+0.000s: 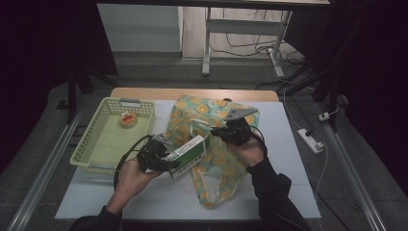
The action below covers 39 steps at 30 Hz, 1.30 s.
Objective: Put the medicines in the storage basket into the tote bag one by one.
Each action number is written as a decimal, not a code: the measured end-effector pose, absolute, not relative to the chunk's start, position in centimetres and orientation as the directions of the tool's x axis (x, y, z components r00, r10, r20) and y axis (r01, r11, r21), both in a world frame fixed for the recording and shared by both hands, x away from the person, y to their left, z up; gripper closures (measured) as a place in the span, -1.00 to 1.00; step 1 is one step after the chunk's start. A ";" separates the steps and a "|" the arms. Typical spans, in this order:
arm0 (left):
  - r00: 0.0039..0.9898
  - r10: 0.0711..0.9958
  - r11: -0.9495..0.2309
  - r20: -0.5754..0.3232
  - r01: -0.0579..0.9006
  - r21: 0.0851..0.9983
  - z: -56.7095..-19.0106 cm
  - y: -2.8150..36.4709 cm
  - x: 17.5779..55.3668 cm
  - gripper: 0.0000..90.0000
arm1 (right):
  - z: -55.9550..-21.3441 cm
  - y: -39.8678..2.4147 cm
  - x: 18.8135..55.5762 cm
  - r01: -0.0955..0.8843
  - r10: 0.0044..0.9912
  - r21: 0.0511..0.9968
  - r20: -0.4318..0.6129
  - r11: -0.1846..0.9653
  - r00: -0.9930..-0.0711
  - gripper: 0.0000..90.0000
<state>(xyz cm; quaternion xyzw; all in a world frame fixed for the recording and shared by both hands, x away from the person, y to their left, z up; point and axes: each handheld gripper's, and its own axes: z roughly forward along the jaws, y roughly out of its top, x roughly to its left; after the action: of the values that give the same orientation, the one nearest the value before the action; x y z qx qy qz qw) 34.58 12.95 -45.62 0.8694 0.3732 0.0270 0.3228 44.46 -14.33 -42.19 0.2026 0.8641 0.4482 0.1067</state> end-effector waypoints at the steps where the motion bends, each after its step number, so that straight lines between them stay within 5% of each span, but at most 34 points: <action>1: 0.722 0.664 -0.517 -0.193 0.631 0.579 -45.7 12.8 34.6 0.37 | -42.2 -14.3 44.5 0.255 0.446 0.819 -0.001 0.514 -0.895 0.98; 39: 0.676 0.720 -0.492 -0.156 0.656 0.573 -46.6 9.3 40.2 0.37 | -41.8 -13.9 44.0 0.250 0.429 0.829 0.013 0.501 -0.903 0.99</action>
<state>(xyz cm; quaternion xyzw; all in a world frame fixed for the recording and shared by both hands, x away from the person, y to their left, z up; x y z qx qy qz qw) 40.22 9.25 -46.58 0.8621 0.3988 0.0520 0.3081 43.96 -13.87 -41.85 0.1970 0.8609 0.4589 0.0974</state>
